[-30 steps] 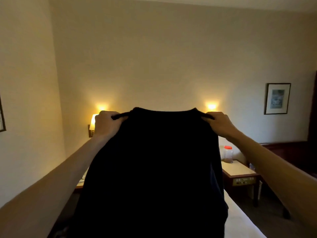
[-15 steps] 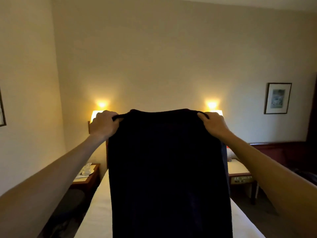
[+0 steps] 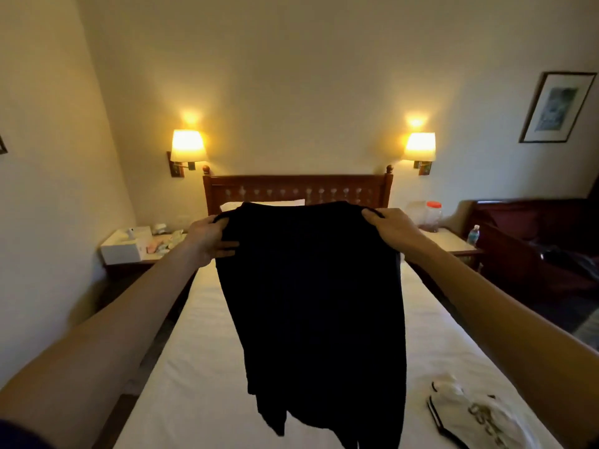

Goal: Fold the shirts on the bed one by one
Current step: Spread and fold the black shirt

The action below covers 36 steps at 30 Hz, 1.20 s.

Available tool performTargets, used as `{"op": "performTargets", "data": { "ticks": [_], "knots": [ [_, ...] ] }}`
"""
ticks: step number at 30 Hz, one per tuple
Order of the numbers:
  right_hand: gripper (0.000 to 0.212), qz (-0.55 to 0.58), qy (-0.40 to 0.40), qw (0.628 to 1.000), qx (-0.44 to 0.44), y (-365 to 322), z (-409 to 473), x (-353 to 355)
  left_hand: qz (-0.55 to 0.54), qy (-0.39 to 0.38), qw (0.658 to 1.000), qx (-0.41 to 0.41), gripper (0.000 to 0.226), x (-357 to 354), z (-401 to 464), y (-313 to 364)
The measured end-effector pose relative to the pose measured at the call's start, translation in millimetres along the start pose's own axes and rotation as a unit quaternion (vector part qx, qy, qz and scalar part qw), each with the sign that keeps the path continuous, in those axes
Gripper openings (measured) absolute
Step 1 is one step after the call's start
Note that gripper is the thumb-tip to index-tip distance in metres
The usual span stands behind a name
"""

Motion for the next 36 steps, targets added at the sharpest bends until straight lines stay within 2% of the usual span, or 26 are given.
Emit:
{"op": "performTargets", "data": {
  "ticks": [4, 7, 10, 15, 19, 22, 25, 28, 31, 33, 36],
  "knots": [
    [0.021, 0.132, -0.09, 0.986, -0.05, 7.1, -40.1, -68.8, 0.035, 0.07, 0.997, 0.014, 0.021, 39.6, -4.0, -28.6],
    [0.028, 0.23, -0.231, 0.944, -0.054, 4.6, -59.7, -119.6, 0.073, 0.147, 0.986, -0.011, 0.014, 66.2, -3.3, -12.4],
    [0.03, 0.321, -0.309, 0.894, -0.038, -7.4, -71.8, -148.9, 0.137, 0.193, 0.968, -0.085, 0.013, 68.1, 6.1, 18.1],
    [0.04, 0.425, -0.302, 0.853, -0.014, 4.2, -73.1, -146.3, 0.234, 0.227, 0.931, -0.166, 0.023, 7.9, 36.4, 51.6],
    [0.039, 0.459, -0.254, 0.849, -0.06, 74.8, -61.2, -138.6, 0.296, 0.195, 0.916, -0.19, 0.024, -82.1, 73.1, 16.5],
    [0.032, 0.445, -0.184, 0.864, -0.144, 174.6, -49.8, -141.5, 0.342, 0.142, 0.912, -0.176, 0.024, -159.3, 112.2, -71.1],
    [0.034, 0.426, -0.121, 0.865, -0.236, 304.5, -43.0, -149.2, 0.36, 0.074, 0.92, -0.139, 0.023, -240.7, 139.2, -202.2],
    [0.03, 0.352, -0.051, 0.881, -0.312, 443.6, -42.5, -155.1, 0.331, -0.051, 0.935, -0.114, 0.026, -314.9, 138.2, -338.7],
    [0.043, 0.172, 0.016, 0.902, -0.396, 575.3, -65.3, -174.6, 0.297, -0.212, 0.93, -0.04, 0.052, -355.6, 92.4, -474.2],
    [0.059, 0.033, 0.009, 0.901, -0.432, 633.5, -102.8, -206.0, 0.282, -0.272, 0.92, 0.011, 0.06, -349.8, 38.9, -555.3],
    [0.07, -0.103, -0.1, 0.932, -0.332, 664.4, -167.0, -275.9, 0.373, -0.302, 0.877, 0.026, 0.053, -297.3, -43.7, -646.3]
  ]
}}
Point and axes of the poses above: each hand's wrist, its own z-axis towards the middle knuckle, its own x-axis out of the back of the hand, y = z × x, the point moved 3 cm from there along z, towards the middle knuckle, and after that the axes turned 5 degrees about -x, right-handed, at the moved point
